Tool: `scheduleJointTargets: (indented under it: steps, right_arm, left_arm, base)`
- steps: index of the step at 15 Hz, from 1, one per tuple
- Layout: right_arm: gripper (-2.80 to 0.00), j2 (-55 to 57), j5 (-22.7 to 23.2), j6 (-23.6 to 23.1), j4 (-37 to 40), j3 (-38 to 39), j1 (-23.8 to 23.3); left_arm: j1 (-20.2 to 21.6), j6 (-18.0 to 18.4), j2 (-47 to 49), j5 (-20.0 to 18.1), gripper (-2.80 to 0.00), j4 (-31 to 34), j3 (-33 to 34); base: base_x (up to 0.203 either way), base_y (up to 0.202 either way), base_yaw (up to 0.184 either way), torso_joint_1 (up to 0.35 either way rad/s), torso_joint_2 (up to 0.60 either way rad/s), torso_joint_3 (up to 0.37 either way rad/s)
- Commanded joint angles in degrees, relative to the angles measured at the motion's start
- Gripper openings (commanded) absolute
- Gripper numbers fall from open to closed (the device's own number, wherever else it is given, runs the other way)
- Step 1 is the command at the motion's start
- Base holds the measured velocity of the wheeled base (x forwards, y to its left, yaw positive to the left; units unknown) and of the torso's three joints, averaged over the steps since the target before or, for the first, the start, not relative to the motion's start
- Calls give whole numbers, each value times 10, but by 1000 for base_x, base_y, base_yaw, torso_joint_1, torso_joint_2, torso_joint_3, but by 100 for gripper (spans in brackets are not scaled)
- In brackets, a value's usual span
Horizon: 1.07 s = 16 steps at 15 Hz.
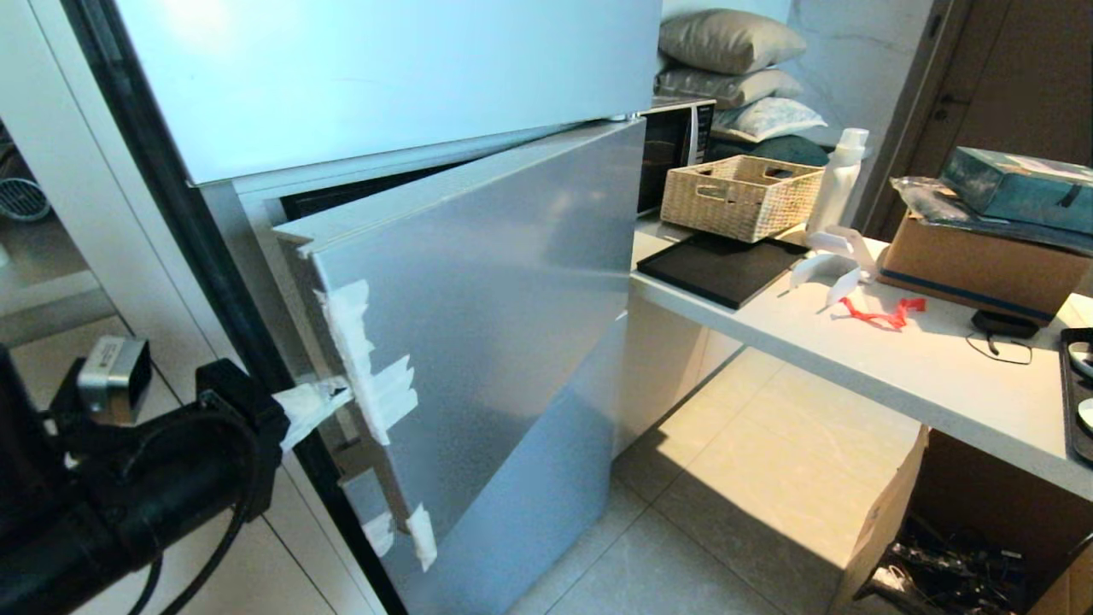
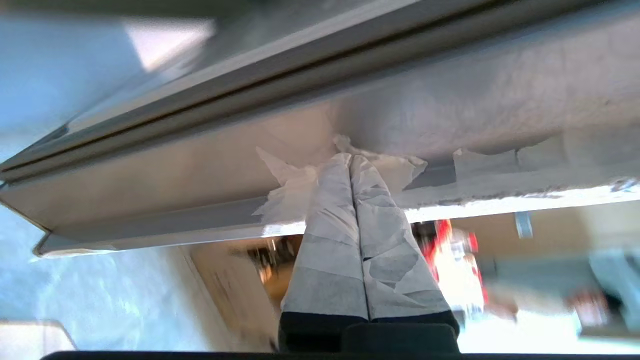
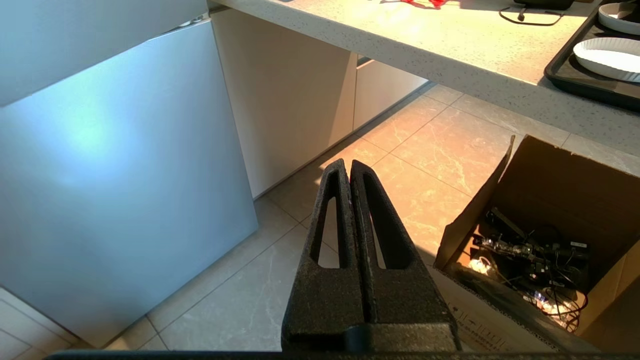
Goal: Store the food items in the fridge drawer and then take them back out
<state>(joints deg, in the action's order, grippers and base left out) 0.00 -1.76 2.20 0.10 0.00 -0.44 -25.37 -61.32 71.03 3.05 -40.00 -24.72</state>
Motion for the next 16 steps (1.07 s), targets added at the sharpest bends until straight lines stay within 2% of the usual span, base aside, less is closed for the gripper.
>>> scheduleJointTargets:
  steps: [1,3,6,7,8,9,11,13,14,16]
  right_arm:
    - [-280,0,0,0,0,0,0]
    - [-280,0,0,0,0,0,0]
    - [-280,0,0,0,0,0,0]
    - [-280,0,0,0,0,0,0]
    - [-280,0,0,0,0,0,0]
    - [-280,0,0,0,0,0,0]
    - [-280,0,0,0,0,0,0]
    - [-280,0,0,0,0,0,0]
    - [-280,0,0,1,0,0,0]
    - [-280,0,0,1,0,0,0]
  left_arm:
    - [-63,-3,-21,-2,-280,-2,12]
    - [-123,-3,-23,-4,-280,-2,21]
    - [-181,1,-20,-4,-280,-2,14]
    - [-190,6,-33,-1,-280,-2,13]
    - [-190,28,-55,3,-280,0,9]
    - [-189,76,-82,12,-280,9,0]
    - [-188,250,-137,49,-280,79,-66]
    - [-172,406,-200,82,-280,196,-162]
    - [-133,460,-229,89,-280,234,-185]
    - [-65,519,-314,96,-280,278,-173]
  base:
    - [0,0,0,0,0,0]
    - [0,0,0,0,0,0]
    - [0,0,0,0,0,0]
    - [0,0,0,0,0,0]
    - [0,0,0,0,0,0]
    - [0,0,0,0,0,0]
    - [0,0,0,0,0,0]
    - [0,0,0,0,0,0]
    - [0,0,0,0,0,0]
    - [0,0,0,0,0,0]
